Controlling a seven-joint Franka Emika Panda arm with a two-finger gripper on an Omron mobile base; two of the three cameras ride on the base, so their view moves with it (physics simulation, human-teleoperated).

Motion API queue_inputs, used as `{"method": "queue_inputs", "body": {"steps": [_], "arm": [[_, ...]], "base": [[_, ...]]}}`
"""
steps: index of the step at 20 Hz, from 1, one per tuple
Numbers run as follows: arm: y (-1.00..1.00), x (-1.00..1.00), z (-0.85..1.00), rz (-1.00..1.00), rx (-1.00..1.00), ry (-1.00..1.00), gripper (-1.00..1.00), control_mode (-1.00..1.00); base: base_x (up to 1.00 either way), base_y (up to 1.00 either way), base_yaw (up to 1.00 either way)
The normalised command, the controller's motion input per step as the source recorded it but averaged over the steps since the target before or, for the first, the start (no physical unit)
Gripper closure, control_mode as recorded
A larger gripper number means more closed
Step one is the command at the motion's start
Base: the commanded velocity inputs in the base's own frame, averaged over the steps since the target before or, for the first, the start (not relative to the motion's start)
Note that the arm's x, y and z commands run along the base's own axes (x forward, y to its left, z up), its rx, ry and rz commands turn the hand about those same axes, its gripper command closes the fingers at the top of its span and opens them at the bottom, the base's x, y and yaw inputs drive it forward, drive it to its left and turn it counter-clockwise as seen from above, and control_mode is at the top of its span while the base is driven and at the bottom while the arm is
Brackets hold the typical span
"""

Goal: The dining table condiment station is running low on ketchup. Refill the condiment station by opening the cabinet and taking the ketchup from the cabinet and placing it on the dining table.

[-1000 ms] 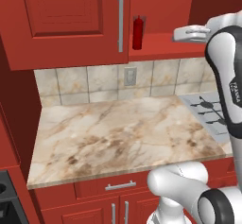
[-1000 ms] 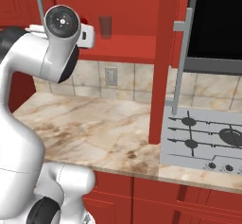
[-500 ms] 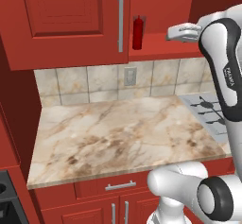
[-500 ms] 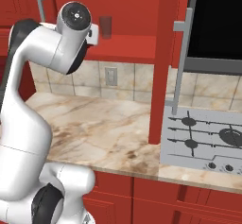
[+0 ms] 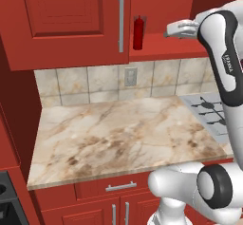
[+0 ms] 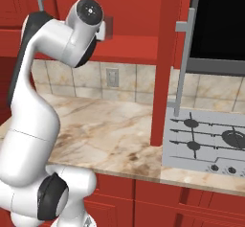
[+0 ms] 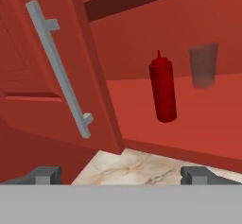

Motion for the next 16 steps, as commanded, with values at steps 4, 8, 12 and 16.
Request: {"method": "queue_inputs", "body": {"steps": [4,8,12,16], "arm": [[0.00,0.19,-0.14,0.00,0.00,-0.10,-1.00,-1.00],[0.01,0.19,-0.14,0.00,0.00,-0.05,-1.00,-1.00],[0.06,0.21,-0.17,0.00,0.00,-0.02,-1.00,-1.00],[0.03,0.23,-0.08,0.00,0.00,0.00,-1.00,-1.00]], "base": [[0.00,0.00,0.00],[0.00,0.00,0.00],[0.00,0.00,0.00],[0.00,0.00,0.00]]}}
